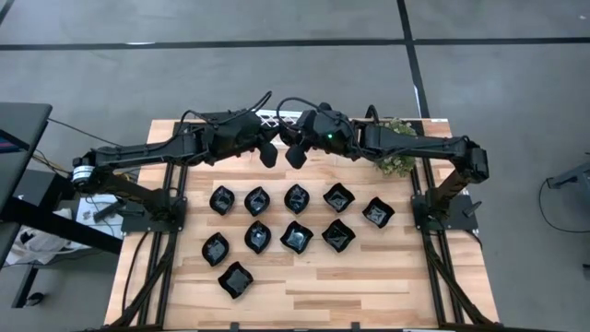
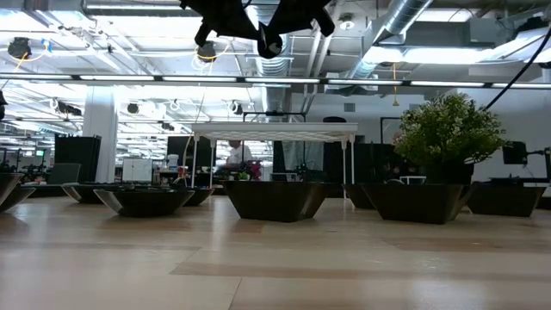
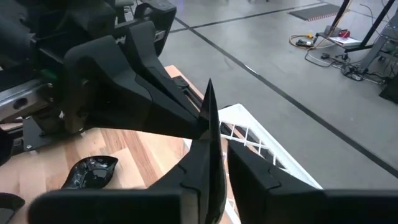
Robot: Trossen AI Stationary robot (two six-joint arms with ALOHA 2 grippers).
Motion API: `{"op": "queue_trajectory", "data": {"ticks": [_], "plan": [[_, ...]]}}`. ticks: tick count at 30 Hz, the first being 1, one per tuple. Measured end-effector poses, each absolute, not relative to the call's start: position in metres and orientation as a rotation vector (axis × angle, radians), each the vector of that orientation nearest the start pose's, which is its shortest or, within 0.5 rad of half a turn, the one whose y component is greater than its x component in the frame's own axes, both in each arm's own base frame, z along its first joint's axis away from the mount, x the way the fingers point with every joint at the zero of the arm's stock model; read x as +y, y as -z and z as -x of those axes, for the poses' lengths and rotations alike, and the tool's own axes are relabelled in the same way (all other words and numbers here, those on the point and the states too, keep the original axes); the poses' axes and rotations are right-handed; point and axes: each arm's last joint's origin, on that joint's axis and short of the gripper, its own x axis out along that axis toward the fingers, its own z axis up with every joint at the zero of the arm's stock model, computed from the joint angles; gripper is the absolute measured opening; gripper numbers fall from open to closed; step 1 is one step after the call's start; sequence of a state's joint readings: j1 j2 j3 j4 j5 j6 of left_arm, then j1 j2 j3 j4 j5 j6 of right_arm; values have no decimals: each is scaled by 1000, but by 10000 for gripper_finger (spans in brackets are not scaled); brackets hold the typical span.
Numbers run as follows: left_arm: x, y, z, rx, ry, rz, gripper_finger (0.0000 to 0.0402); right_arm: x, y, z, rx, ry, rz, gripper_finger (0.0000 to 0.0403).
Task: Pick & Place Mini shaped plates
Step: Stack the black drop shaped plate on top of the black drop shaped plate on the shelf
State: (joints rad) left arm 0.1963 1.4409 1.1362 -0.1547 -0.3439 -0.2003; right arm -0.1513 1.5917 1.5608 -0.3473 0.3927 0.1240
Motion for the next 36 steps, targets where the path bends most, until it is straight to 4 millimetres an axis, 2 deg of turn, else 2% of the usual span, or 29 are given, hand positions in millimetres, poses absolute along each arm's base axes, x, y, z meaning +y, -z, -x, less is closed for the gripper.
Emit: {"op": "queue_trajectory", "data": {"ticks": [8, 19, 25, 36], "plan": [[73, -308, -315, 391, -577, 168, 3, -66, -385, -354, 350, 564, -69, 5], [73, -311, -316, 362, -563, 182, 15, -65, -386, -354, 338, 567, -71, 1], [72, -311, -317, 356, -553, 184, 47, -66, -386, -354, 338, 562, -75, 0], [72, -311, -317, 366, -550, 150, 133, -66, -386, -355, 336, 557, -83, 0]]}}
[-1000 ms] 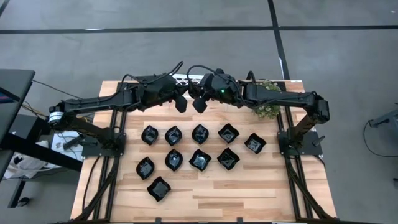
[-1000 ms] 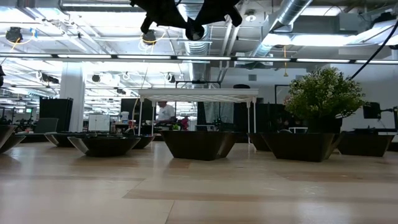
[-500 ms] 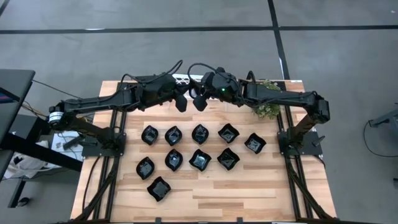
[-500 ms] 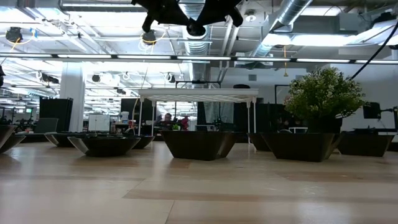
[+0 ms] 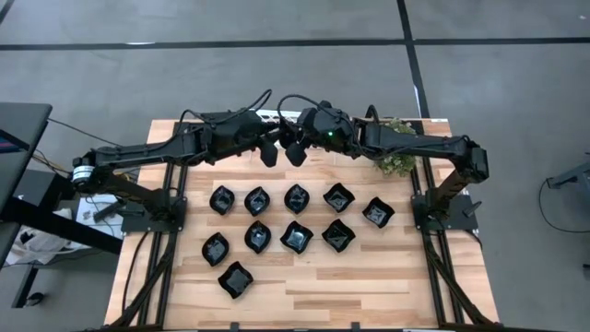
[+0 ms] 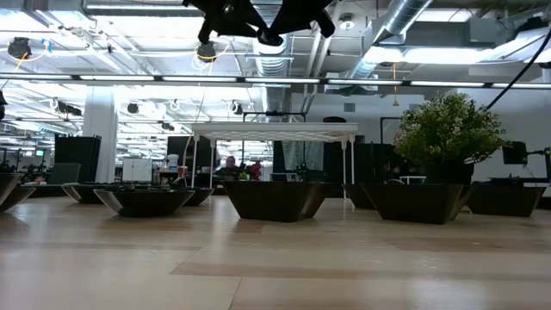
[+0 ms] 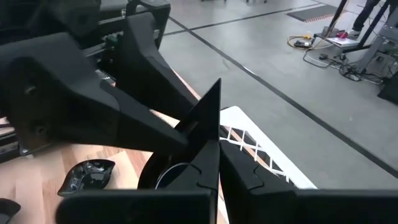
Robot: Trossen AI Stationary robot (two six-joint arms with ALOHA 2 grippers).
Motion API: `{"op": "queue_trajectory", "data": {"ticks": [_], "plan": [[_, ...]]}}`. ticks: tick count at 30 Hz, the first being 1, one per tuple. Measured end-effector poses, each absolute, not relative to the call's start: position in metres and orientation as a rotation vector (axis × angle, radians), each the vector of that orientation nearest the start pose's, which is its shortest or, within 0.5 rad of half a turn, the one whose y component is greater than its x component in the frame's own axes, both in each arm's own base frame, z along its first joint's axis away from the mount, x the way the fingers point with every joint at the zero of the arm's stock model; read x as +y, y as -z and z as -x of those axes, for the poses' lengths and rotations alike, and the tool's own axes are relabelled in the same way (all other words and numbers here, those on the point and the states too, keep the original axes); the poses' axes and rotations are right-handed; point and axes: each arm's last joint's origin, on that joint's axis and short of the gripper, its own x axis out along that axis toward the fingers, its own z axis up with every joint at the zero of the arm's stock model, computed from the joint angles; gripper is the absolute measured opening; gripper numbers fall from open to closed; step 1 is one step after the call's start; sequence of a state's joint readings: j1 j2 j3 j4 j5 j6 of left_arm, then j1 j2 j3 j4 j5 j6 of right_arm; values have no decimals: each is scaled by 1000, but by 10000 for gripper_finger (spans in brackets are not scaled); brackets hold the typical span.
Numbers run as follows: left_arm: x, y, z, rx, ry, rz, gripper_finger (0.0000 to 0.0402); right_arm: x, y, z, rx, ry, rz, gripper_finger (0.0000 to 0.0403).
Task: Pick & Place Mini shaped plates
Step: Stack the black drop shaped plate on top of the black drop shaped plate on the shelf
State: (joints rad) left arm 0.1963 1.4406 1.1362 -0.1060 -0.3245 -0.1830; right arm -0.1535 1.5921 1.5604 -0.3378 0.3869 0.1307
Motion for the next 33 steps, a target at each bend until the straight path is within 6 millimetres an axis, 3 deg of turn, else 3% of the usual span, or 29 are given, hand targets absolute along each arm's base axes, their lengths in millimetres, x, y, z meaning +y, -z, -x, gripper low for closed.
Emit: {"op": "queue_trajectory", "data": {"ticks": [9, 14, 22, 27, 33], "plan": [[75, -311, -315, 383, -565, 97, 181, -74, -383, -352, 358, 622, -87, 0], [80, -324, -304, 343, -590, 99, 195, -85, -378, -346, 401, 690, -133, 0], [83, -335, -264, 288, -626, 92, 198, -113, -374, -333, 379, 829, -347, 0], [78, -330, -238, 258, -639, 100, 197, -131, -365, -316, 407, 973, -555, 0], [73, -316, -219, 198, -637, 104, 196, -136, -360, -302, 410, 1078, -753, 0]]}}
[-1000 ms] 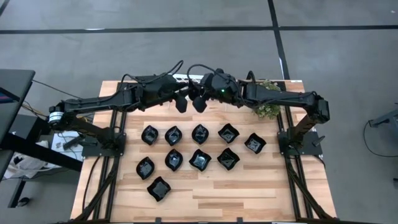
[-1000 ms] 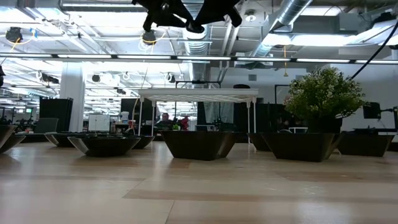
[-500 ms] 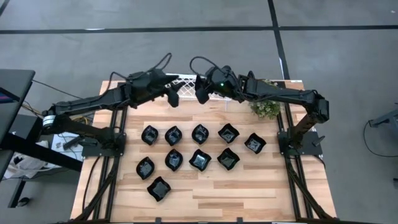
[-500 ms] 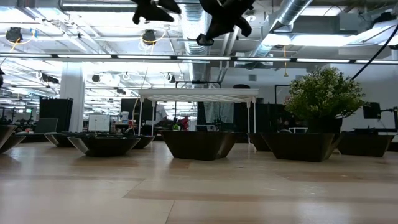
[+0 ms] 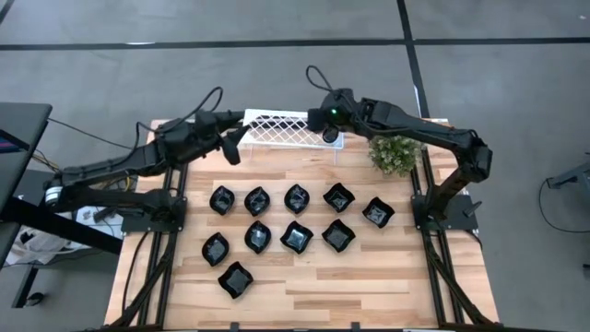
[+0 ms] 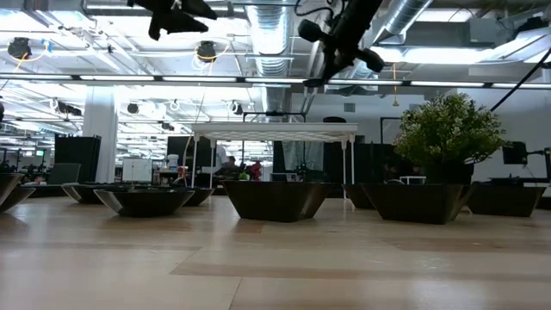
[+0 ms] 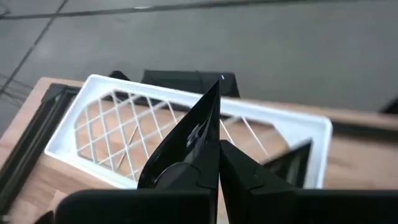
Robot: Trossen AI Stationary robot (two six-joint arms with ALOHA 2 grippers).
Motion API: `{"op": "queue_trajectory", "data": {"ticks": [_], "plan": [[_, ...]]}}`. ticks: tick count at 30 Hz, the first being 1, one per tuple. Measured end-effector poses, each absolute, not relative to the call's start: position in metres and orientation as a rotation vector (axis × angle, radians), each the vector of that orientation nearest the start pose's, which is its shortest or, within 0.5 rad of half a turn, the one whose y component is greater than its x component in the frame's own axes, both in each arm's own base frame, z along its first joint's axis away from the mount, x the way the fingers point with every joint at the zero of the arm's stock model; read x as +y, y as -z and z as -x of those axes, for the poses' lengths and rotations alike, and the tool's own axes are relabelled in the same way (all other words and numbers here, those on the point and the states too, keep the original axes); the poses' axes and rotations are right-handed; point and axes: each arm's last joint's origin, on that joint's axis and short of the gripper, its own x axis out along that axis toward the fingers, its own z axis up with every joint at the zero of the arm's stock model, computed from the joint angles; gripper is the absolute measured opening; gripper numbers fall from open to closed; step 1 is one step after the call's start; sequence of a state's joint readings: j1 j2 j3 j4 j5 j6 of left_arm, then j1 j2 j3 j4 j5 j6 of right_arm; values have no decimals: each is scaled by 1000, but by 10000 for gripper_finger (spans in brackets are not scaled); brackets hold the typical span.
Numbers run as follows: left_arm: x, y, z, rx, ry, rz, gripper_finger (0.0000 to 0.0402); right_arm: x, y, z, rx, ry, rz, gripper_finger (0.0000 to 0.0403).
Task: Pick & Place Mini shaped plates
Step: Stack the black drop shaped plate on top of the black drop shaped plate on the shelf
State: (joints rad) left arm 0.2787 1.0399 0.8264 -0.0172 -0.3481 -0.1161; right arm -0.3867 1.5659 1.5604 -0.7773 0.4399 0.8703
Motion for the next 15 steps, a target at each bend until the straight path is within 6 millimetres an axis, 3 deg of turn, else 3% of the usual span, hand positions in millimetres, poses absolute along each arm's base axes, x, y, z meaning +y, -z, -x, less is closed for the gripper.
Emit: {"op": "queue_trajectory", "data": {"ticks": [6, 15], "plan": [[71, -306, -214, 187, -613, 90, 196, -135, -357, -293, 415, 1135, -894, 0], [64, -303, -214, 216, -396, 16, 191, -133, -350, -283, 432, 1248, -1061, 0]]}}
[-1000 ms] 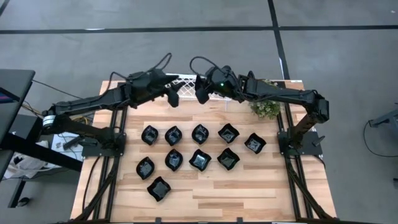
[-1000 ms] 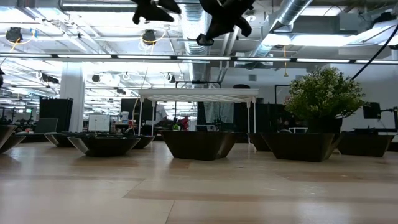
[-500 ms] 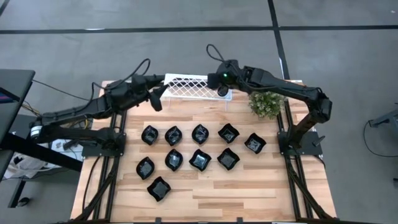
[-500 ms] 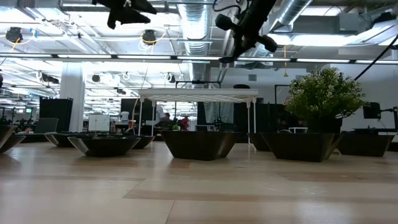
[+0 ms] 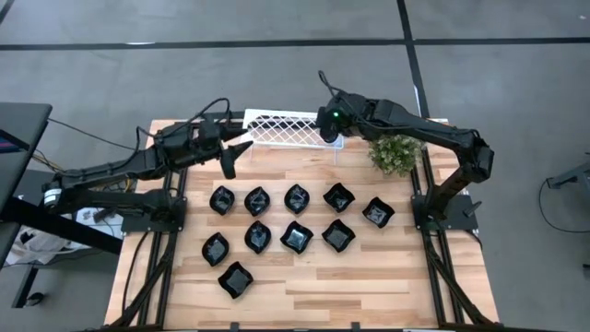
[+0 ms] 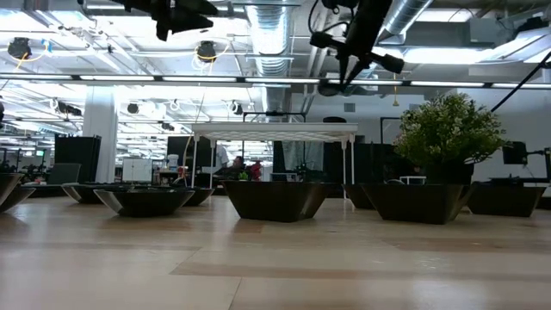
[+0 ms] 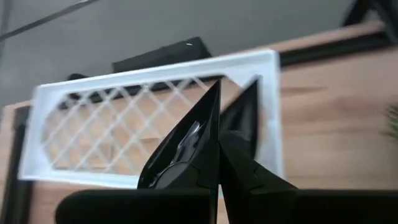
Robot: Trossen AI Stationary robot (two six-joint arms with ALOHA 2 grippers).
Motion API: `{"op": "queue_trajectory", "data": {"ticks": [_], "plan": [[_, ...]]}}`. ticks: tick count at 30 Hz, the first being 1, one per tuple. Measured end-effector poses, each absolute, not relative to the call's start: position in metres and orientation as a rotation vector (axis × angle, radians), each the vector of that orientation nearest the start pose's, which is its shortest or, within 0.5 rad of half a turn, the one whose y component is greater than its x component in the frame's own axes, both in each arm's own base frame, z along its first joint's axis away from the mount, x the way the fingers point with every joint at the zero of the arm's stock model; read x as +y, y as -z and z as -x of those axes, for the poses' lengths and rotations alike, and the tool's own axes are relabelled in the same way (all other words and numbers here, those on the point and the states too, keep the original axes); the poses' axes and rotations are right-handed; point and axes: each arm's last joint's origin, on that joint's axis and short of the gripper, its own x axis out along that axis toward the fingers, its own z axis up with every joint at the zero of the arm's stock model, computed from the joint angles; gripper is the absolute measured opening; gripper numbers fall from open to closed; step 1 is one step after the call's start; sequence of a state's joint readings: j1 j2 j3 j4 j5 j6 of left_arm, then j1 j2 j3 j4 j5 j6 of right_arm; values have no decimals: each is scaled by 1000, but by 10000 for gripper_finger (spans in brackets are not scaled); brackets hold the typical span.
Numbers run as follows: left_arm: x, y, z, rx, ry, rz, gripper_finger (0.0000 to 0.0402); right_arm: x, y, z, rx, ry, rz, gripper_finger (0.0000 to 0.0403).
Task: Pick & Place Mini shaped plates
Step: Stack the black drop shaped plate on top of the black drop shaped plate on the shelf
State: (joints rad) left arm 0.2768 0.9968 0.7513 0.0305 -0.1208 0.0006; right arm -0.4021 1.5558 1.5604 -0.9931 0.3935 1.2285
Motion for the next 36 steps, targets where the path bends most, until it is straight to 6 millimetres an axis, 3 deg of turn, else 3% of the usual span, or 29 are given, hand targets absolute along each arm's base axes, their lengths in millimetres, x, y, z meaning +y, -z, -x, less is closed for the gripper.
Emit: {"op": "queue_trajectory", "data": {"ticks": [7, 13, 20, 29, 36], "plan": [[61, -304, -204, 182, -373, -2, 188, -138, -346, -280, 406, 1335, -1067, 0], [55, -295, -189, 94, -315, -10, 188, -154, -338, -288, 467, 1268, -1029, 0], [50, -283, -177, 75, -272, -8, 188, -162, -334, -285, 502, 1260, -1060, 0], [46, -263, -176, 121, -148, 3, 188, -165, -330, -282, 529, 1268, -1070, 0], [46, -259, -176, 127, -145, 7, 188, -171, -317, -292, 562, 1259, -1067, 0]]}}
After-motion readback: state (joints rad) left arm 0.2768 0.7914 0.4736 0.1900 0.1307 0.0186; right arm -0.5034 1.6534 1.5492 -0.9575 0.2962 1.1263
